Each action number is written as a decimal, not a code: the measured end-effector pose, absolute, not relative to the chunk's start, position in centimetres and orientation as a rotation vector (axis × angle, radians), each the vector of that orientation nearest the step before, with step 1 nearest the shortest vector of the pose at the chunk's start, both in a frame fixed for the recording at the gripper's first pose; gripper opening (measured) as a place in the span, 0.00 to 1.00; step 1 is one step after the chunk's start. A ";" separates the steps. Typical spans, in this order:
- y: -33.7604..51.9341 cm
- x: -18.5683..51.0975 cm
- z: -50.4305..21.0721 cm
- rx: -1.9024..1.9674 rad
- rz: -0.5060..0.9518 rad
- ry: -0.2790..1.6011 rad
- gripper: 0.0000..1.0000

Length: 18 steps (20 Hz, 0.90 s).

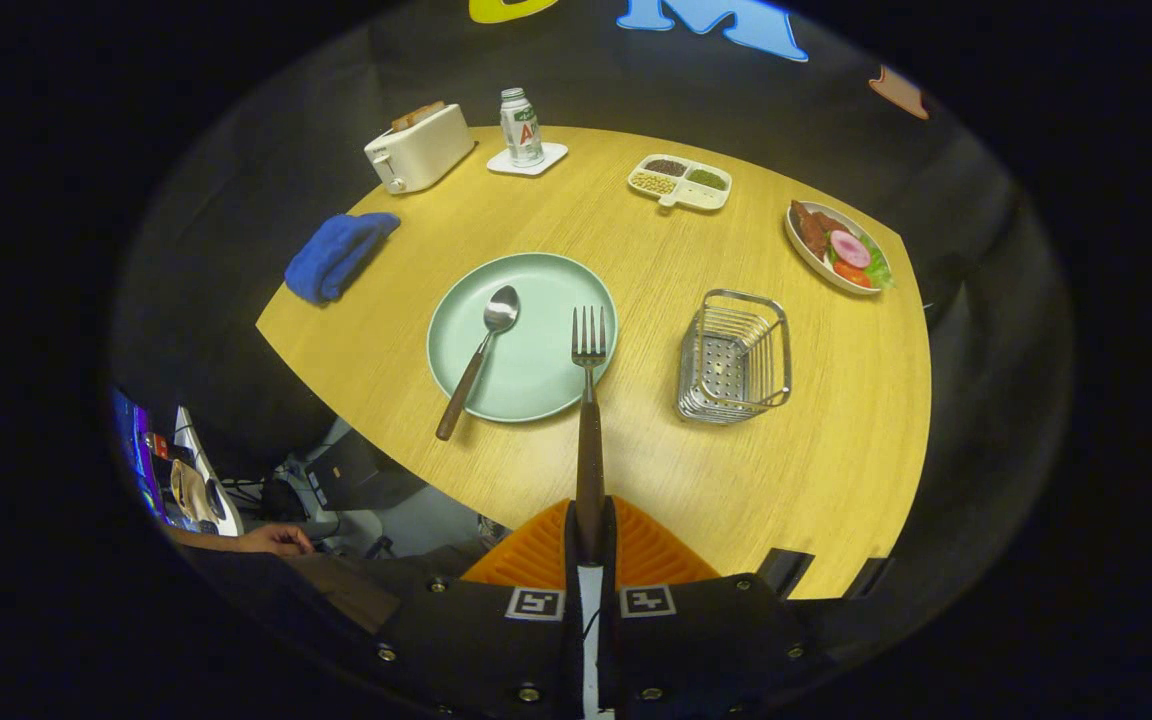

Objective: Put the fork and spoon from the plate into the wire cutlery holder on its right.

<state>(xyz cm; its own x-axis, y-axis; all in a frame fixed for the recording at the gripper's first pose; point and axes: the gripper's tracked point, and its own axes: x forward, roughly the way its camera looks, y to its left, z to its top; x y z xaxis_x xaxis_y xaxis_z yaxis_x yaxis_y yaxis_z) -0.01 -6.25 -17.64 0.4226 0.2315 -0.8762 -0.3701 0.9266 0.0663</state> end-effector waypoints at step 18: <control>-13.9 0.8 -14.6 -0.146 0.260 1.135 0.06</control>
